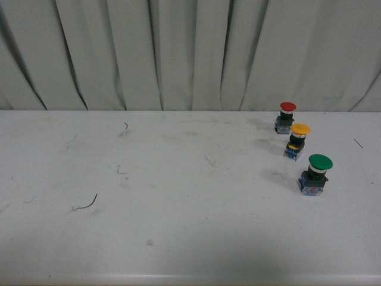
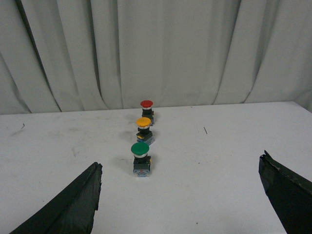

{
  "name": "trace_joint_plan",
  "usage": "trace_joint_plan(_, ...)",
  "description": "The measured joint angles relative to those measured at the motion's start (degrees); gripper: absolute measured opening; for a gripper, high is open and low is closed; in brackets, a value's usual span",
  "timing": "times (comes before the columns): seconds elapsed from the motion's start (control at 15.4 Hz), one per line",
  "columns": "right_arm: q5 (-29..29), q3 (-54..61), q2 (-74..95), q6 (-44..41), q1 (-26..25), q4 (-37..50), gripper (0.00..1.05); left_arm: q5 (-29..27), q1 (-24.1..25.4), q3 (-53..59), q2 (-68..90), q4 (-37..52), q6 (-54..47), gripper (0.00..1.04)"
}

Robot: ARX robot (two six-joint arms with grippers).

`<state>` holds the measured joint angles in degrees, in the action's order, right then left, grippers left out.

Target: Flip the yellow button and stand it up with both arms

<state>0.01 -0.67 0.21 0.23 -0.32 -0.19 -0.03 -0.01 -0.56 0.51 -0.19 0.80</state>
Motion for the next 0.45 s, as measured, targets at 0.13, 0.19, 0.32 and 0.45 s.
trace_joint_plan(0.13, 0.02, 0.0, 0.0, 0.0, 0.0, 0.0, 0.98, 0.0, 0.0, 0.0, 0.0, 0.0, 0.0, 0.98)
trace_joint_plan(0.19, 0.0, 0.0, 0.0, 0.0, 0.0, 0.0, 0.98, 0.0, 0.0, 0.0, 0.0, 0.0, 0.0, 0.98)
trace_joint_plan(0.32, 0.0, 0.0, 0.0, 0.0, 0.0, 0.0, 0.98, 0.0, 0.0, 0.0, 0.0, 0.0, 0.0, 0.98)
trace_joint_plan(0.45, 0.02, 0.0, 0.0, 0.0, 0.0, 0.0, 0.98, 0.0, 0.0, 0.0, 0.0, 0.0, 0.0, 0.98)
